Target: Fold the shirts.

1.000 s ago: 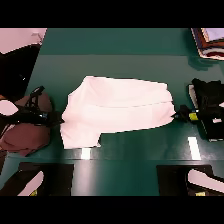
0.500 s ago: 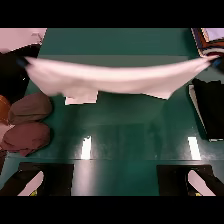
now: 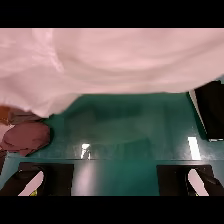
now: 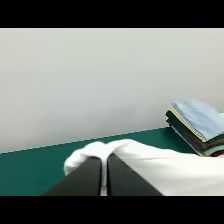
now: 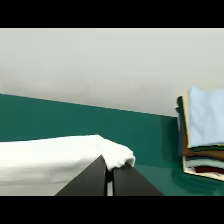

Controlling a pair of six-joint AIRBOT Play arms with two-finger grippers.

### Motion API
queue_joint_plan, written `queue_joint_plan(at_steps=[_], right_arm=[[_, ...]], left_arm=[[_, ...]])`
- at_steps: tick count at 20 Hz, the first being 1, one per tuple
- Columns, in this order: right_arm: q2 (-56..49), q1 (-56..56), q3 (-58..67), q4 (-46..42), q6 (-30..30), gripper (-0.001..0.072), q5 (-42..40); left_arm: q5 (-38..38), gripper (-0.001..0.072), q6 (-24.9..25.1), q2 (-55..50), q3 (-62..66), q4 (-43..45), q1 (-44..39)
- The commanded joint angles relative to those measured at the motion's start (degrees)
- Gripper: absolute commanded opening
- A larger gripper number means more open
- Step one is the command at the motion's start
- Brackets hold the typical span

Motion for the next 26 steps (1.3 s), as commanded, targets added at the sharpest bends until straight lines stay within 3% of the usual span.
queue_joint_plan(at_steps=[1, 6, 12, 14, 17, 21, 23, 26], right_arm=[[-3.15, -4.72, 7.78, -1.46, 3.17, 0.0013, 5.86], [-15.17, 2.51, 1.92, -2.6, 6.05, 0.0013, 14.78], [-33.97, 12.96, -14.25, -13.77, 7.98, 0.0013, 14.49], [-41.22, 14.6, -14.86, -13.94, 7.93, 0.0013, 11.78], [-49.09, 15.45, -13.7, -13.44, 7.91, 0.0013, 3.72], [-54.8, 15.3, -4.35, -13.55, 7.89, 0.0014, 1.25], [-54.86, 15.1, -1.01, -13.62, 7.8, 0.0013, 0.76], [-52.89, 15.1, -1.29, -14.67, 5.92, 0.0013, 3.69]], left_arm=[[1.88, 0.0024, -0.31, -1.33, -2.34, -0.31, 0.04], [-1.51, 0.0024, 0.96, -9.66, -21.62, -0.37, 0.02], [-6.91, 0.0025, 3.8, -32.2, -28.85, -0.11, -1.68], [-4.63, 0.0025, 5.31, -39.85, -28.85, -0.15, -3.72], [5.05, 0.0025, 7.72, -48.04, -28.55, -0.17, -5.18], [15.04, 0.0025, 7.69, -50.07, -28.09, 0.63, -4.07], [14.38, 0.0026, 7.96, -50.05, -26.58, 1.25, -3.28], [6.12, 0.0026, 10.51, -50.05, -23.58, 1.38, -1.25]])
